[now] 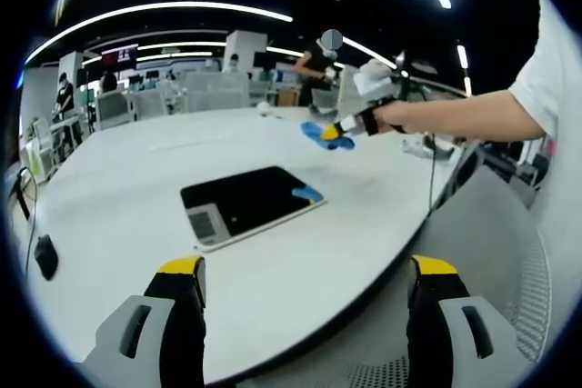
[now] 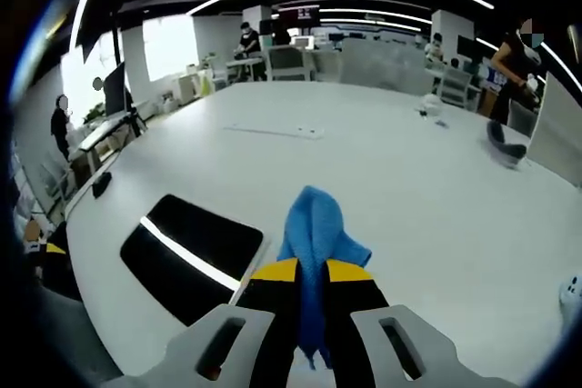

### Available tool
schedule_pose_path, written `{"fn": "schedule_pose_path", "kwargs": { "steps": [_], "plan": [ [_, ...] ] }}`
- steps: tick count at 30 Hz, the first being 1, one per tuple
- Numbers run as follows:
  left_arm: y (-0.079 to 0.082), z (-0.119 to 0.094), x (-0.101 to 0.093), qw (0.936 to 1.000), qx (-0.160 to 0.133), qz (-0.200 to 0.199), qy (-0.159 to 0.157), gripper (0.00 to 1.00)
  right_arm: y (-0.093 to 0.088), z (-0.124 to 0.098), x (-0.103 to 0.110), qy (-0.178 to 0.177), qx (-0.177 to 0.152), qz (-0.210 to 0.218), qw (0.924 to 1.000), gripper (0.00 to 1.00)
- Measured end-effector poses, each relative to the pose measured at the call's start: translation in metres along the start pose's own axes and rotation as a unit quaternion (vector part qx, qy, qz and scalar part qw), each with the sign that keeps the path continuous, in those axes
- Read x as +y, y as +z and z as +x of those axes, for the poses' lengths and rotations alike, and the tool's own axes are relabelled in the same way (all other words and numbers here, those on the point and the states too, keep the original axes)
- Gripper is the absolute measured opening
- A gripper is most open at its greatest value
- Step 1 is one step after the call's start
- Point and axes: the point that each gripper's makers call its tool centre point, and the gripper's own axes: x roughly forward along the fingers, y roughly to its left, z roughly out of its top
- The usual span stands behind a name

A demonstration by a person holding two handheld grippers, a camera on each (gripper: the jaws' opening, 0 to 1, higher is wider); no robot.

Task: Wipe the mirror surface with the cleaning cloth until all visible marks leave the cleaned area.

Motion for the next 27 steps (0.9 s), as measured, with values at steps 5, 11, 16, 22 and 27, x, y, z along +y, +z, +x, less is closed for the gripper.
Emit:
{"fn": "schedule_pose_path", "kwargs": {
  "steps": [5,11,16,22,27],
  "plan": [
    [0.000,0.000,-0.001,1.0000,0.002,0.002,0.000,0.92,-0.008,-0.001,0.006,0.006,0.005,0.004,1.0000,0.04],
    [-0.001,0.001,-0.001,1.0000,0.003,0.002,0.001,0.92,-0.021,0.001,0.011,0.011,0.015,0.009,0.9998,0.04],
    [-0.001,0.001,-0.001,1.0000,0.005,0.002,0.000,0.92,-0.029,0.003,0.014,0.015,0.023,0.012,0.9995,0.04],
    [-0.002,0.001,-0.001,1.0000,0.006,0.003,0.000,0.92,-0.042,0.009,0.022,0.024,0.038,0.015,0.9989,0.04],
    [-0.002,0.001,-0.001,1.0000,0.006,0.003,0.001,0.92,-0.052,0.013,0.027,0.031,0.050,0.018,0.9981,0.04]
  ]
}}
